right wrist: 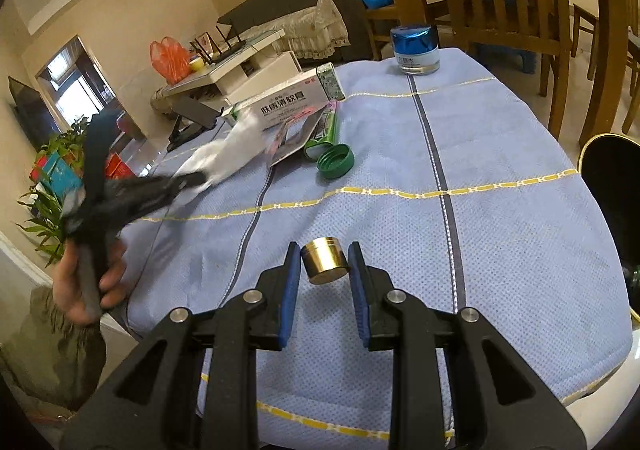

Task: Collect trash
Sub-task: 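Carry the gold cap over the bin and open the right tool while the left tool holds the bag, then carry the white bag over the bin and open the left tool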

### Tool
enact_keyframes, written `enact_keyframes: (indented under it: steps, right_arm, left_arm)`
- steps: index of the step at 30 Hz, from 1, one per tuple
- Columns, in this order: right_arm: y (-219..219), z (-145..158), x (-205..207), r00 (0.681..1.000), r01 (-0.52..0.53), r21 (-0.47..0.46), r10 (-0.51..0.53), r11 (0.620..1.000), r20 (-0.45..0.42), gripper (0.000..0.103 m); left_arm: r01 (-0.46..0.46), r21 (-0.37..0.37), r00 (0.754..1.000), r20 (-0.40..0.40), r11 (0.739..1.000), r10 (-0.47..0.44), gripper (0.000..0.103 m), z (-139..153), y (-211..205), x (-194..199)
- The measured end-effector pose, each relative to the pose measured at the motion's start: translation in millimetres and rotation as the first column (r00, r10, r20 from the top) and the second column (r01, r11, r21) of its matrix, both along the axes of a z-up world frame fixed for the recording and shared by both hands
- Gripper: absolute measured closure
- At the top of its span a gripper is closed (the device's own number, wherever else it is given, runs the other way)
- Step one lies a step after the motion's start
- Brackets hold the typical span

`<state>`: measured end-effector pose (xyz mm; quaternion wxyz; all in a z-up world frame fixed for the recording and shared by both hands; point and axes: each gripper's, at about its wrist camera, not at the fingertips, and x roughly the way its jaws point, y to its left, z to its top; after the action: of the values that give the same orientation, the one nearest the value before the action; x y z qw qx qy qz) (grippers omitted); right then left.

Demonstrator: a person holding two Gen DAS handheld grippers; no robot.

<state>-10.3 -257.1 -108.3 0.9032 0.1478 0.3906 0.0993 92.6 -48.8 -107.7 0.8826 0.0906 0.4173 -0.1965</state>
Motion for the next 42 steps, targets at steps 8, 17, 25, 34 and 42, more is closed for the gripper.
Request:
enact_keyframes:
  steps: [8, 17, 25, 34, 42]
  right_arm:
    - [9, 4, -1, 1.000, -0.008, -0.015, 0.008, 1.000, 0.006, 0.079]
    - [-54, 11, -20, 0.989, 0.144, -0.082, -0.142, 0.986, 0.028, 0.079]
    - [-174, 33, -45, 0.915, 0.402, -0.063, -0.399, 0.914, 0.057, 0.078]
    - [-222, 24, -48, 0.864, 0.504, -0.103, -0.501, 0.858, 0.053, 0.072]
    - [-245, 13, -72, 0.834, 0.551, -0.063, -0.548, 0.832, 0.063, 0.032]
  left_arm:
    - [-0.099, 0.017, 0.989, 0.113, 0.995, 0.097, 0.099, 36, 10, -38]
    - [0.019, -0.005, 0.988, 0.154, 1.000, -0.018, 0.099, 59, -64, -50]
    - [0.121, 0.029, 0.976, 0.180, 0.992, -0.125, 0.099, 70, -125, -55]
    - [0.184, 0.048, 0.963, 0.189, 0.982, -0.190, 0.099, 76, -169, -57]
    - [0.258, 0.069, 0.946, 0.183, 0.964, -0.266, 0.099, 78, -208, -59]
